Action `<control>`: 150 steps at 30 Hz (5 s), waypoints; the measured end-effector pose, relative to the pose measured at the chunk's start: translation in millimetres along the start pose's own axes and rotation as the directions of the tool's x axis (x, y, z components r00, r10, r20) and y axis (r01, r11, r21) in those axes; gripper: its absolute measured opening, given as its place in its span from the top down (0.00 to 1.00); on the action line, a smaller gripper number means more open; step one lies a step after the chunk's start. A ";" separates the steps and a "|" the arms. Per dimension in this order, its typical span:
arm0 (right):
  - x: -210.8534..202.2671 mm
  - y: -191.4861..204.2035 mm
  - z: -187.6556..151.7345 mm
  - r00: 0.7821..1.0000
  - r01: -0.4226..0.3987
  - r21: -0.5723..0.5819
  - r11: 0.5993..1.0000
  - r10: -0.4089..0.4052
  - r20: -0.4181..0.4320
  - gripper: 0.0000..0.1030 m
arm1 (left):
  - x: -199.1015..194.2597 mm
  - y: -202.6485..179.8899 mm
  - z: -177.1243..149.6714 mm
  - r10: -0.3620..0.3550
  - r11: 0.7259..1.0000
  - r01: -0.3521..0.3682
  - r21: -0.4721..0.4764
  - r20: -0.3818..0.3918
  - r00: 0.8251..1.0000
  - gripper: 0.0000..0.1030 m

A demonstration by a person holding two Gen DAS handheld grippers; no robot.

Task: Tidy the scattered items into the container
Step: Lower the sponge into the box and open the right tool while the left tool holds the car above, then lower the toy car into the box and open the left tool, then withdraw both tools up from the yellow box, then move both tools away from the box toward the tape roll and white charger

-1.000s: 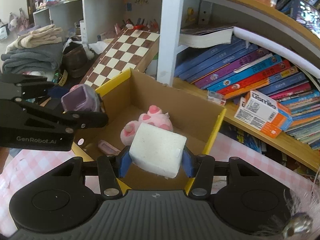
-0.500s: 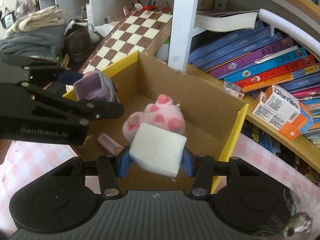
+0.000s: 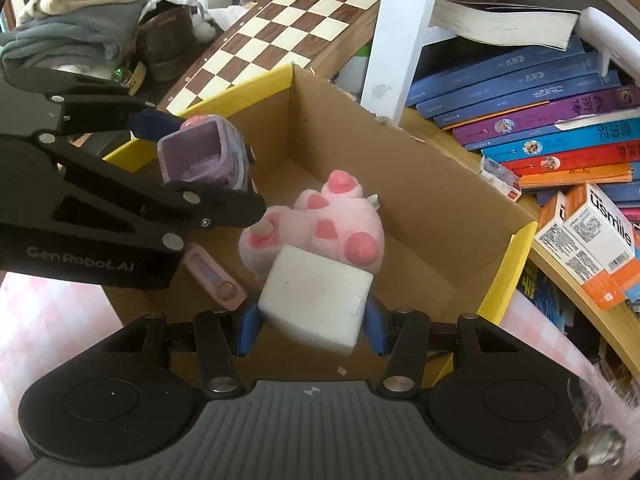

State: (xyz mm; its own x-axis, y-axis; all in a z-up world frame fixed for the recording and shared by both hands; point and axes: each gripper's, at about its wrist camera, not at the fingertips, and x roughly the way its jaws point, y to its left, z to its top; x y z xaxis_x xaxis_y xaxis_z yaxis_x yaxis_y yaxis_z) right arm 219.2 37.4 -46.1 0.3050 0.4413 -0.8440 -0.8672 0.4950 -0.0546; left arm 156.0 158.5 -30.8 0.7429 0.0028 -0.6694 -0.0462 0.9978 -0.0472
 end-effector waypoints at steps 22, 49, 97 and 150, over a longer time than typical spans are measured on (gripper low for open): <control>31.8 -7.4 0.3 0.995 -0.016 -0.005 1.000 0.015 -0.102 0.49 | 19.4 4.6 2.0 0.003 1.000 -0.002 0.009 -0.032 0.999 0.38; 20.6 -5.3 2.7 0.999 -0.015 0.006 1.000 0.016 -0.040 0.33 | 35.9 4.2 12.5 0.058 0.995 -0.056 0.078 -0.033 0.998 0.38; -58.6 4.0 -25.6 0.991 0.105 0.117 0.988 -0.114 0.075 0.06 | -29.2 -22.7 -5.0 0.165 0.980 -0.158 0.117 -0.047 0.985 0.02; -137.9 36.3 -127.7 0.960 0.197 0.294 0.935 -0.244 0.135 0.03 | -109.9 -88.0 -55.8 0.083 0.994 -0.080 0.070 -0.046 0.995 0.02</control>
State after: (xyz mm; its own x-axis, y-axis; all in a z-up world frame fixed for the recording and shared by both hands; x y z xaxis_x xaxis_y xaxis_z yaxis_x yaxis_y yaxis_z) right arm 95.4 -101.0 0.1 0.5577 0.4038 -0.7253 -0.6356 0.7697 -0.0602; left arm 41.2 66.7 5.5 0.7049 0.0826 -0.7045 -0.0587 0.9966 0.0582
